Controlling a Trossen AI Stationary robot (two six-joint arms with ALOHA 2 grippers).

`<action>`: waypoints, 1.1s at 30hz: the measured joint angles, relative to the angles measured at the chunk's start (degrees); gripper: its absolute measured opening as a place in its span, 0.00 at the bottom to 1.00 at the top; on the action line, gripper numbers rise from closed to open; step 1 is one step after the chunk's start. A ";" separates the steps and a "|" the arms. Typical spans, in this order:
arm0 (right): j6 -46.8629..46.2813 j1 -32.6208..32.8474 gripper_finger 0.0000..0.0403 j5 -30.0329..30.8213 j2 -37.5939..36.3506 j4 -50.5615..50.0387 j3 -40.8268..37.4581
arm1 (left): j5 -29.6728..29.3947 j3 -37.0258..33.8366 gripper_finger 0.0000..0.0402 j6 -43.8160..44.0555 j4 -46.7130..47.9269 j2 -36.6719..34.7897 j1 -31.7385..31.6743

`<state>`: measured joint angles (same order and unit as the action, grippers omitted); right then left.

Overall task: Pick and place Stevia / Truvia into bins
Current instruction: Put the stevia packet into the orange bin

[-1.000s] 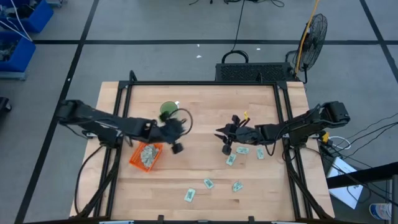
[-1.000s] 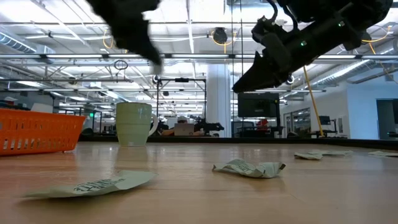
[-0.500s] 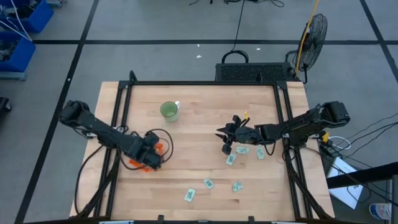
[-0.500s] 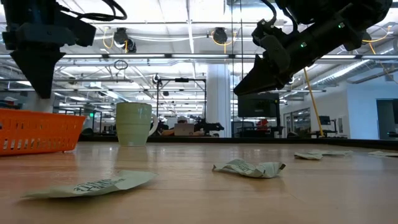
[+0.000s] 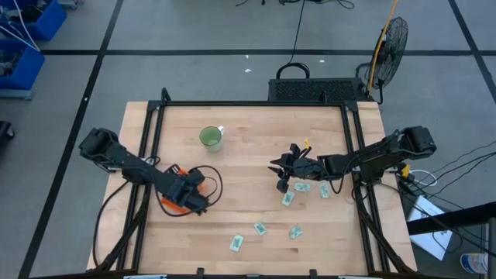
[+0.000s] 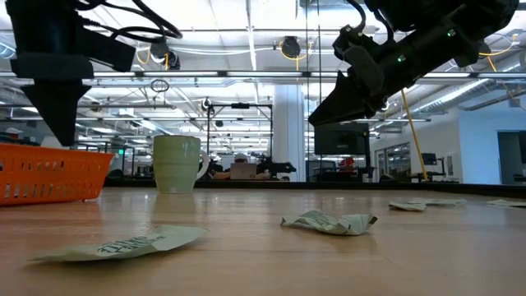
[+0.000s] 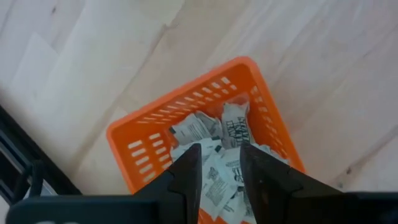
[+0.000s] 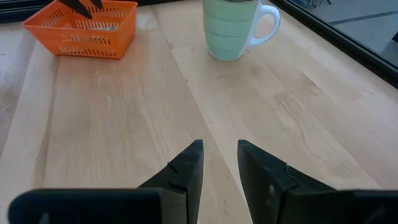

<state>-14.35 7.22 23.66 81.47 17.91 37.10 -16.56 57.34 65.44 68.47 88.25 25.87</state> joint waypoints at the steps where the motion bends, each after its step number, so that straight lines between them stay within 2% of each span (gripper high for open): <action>1: 0.00 0.00 0.23 -0.02 0.00 0.00 0.00 | 0.03 0.00 0.29 -0.22 0.00 -0.17 -0.32; 3: 0.00 -0.02 0.23 -2.01 0.00 -0.16 0.00 | 0.00 0.32 0.29 -0.87 0.13 -0.29 -1.10; 6: 0.06 -0.38 0.24 -9.49 0.00 -0.21 0.00 | -0.49 1.58 0.29 -4.83 0.07 -0.29 -2.30; 9: -0.01 -0.64 0.24 -15.97 0.00 -0.27 0.00 | -3.75 3.38 0.29 -9.23 -0.98 -0.29 -3.67; 14: 0.08 -0.63 0.23 -17.88 0.00 -1.22 0.00 | -8.96 4.72 0.29 -17.40 -9.29 -0.31 -5.59; 18: 0.07 -0.78 0.24 -17.84 0.00 -4.57 0.00 | -9.82 4.72 0.29 -22.91 -18.74 -0.31 -6.87; 22: 0.07 -0.83 0.24 -17.82 0.00 -8.06 -0.01 | -5.27 4.72 0.29 -28.63 -28.25 -0.31 -7.44; 27: 0.07 -0.83 0.24 -17.81 0.00 -8.06 -0.02 | 5.93 4.72 0.29 -39.54 -38.10 0.45 -6.59; 33: 0.04 -0.79 0.24 -17.81 0.00 -7.95 -0.02 | 15.30 4.72 0.29 -49.12 -45.63 4.27 -4.23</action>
<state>-14.31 6.44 5.85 81.47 9.96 37.08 -1.25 62.06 16.32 22.83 92.52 21.64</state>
